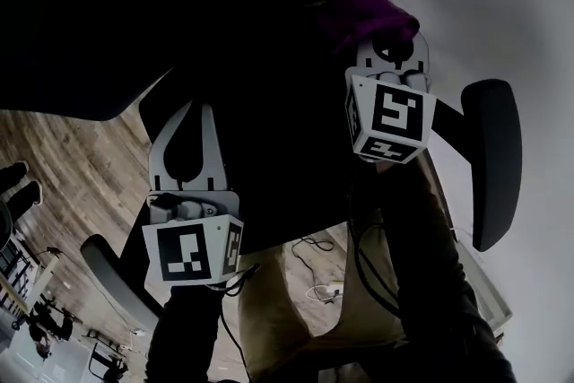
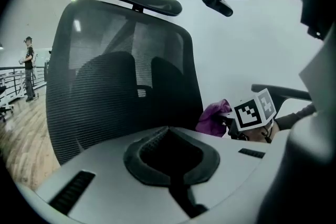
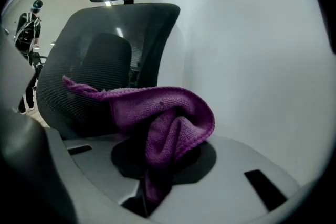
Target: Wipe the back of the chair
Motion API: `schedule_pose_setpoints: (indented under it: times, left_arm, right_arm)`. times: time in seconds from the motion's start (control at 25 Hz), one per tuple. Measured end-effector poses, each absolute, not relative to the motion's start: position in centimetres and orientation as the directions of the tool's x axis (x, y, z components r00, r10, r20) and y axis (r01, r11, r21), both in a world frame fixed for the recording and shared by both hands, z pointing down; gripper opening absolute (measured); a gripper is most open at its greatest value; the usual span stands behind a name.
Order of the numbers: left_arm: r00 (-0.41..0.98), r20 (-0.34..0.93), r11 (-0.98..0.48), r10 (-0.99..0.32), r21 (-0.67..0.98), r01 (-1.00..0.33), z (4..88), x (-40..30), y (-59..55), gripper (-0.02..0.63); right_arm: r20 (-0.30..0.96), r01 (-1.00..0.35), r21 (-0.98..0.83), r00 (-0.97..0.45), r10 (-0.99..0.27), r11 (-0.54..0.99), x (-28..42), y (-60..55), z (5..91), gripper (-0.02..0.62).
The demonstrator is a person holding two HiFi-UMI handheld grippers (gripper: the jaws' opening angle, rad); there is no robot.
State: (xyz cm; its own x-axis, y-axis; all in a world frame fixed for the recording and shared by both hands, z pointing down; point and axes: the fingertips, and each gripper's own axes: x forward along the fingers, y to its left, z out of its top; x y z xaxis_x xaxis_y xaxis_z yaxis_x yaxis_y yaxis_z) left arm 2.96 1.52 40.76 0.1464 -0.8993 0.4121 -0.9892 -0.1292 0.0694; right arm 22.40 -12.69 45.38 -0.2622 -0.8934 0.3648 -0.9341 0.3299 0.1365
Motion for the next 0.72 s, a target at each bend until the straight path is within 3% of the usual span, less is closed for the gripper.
schedule_pose_setpoints:
  times: [0.36, 0.72]
  left_arm:
    - [0.157, 0.338, -0.117, -0.928, 0.136, -0.984, 32.5, 1.8, 6.1, 0.000]
    - [0.059, 0.321, -0.026, -0.945, 0.106, -0.994, 25.0, 4.0, 12.8, 0.000]
  right_arm:
    - [0.307, -0.893, 0.112, -0.386, -0.870, 0.436, 16.4, -5.5, 36.1, 0.063]
    - [0.282, -0.658, 0.099, -0.701, -0.655, 0.746, 11.8, 7.6, 25.8, 0.063]
